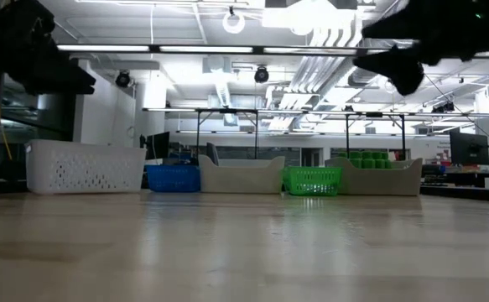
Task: Pick & Place Travel size toiletries
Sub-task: Return to home position
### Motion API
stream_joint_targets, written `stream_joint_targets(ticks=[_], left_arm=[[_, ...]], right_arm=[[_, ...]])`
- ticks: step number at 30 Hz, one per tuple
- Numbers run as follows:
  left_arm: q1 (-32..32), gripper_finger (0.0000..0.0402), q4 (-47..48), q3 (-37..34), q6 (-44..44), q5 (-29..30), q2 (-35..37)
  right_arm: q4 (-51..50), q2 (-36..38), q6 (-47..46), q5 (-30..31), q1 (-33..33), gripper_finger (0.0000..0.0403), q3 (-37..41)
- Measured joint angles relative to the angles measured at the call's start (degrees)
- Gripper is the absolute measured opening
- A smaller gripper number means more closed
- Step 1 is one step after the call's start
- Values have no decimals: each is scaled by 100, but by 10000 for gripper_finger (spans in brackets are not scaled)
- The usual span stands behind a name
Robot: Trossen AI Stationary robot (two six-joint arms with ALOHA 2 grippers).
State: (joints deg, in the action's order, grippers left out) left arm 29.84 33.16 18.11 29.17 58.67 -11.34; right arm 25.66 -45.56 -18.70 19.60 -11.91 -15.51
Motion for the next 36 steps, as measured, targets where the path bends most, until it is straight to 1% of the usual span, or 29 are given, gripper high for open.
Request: stream_joint_targets(ticks=[2,4,6,8,10,13,15,17,21,24,25,27,31,33,36], left_arm=[[103,220,-380,-189,-143,75,109],[181,220,-883,-397,-393,52,152],[219,220,-1386,-608,-674,-136,164],[206,220,-2062,-806,-1063,-465,162],[204,220,-2668,-977,-1511,-917,166],[204,220,-3447,-1181,-2047,-1735,178],[204,220,-3786,-1315,-2274,-2038,210],[204,220,-3808,-1401,-2303,-2045,296],[204,220,-3772,-1550,-2295,-1962,599],[204,220,-3762,-1652,-2360,-2092,984],[204,220,-3759,-1694,-2398,-2186,1121],[192,220,-3857,-1723,-2449,-2513,1102],[80,220,-3803,-1725,-2569,-3604,1102],[1,220,-3741,-1727,-2603,-3843,1106],[-161,220,-3637,-1729,-2826,-3985,1091]], right_arm=[[233,367,57,-3,-55,261,359],[634,585,87,-3,-121,261,713],[1115,688,137,-4,-194,261,1024],[1588,687,207,-23,-266,261,1286],[1872,635,234,-55,-330,261,1442],[1899,575,353,-287,-390,261,1499],[1904,577,464,-546,-386,261,1499],[1886,604,593,-744,-386,261,1499],[1673,693,664,-764,-383,261,1502],[1502,764,650,-831,-334,261,1503],[1482,785,645,-889,-303,261,1504],[1442,825,647,-1096,-214,261,1504],[1440,859,651,-1807,91,261,1506],[1364,855,661,-2145,266,261,1506],[1208,854,683,-2355,530,261,1506]])
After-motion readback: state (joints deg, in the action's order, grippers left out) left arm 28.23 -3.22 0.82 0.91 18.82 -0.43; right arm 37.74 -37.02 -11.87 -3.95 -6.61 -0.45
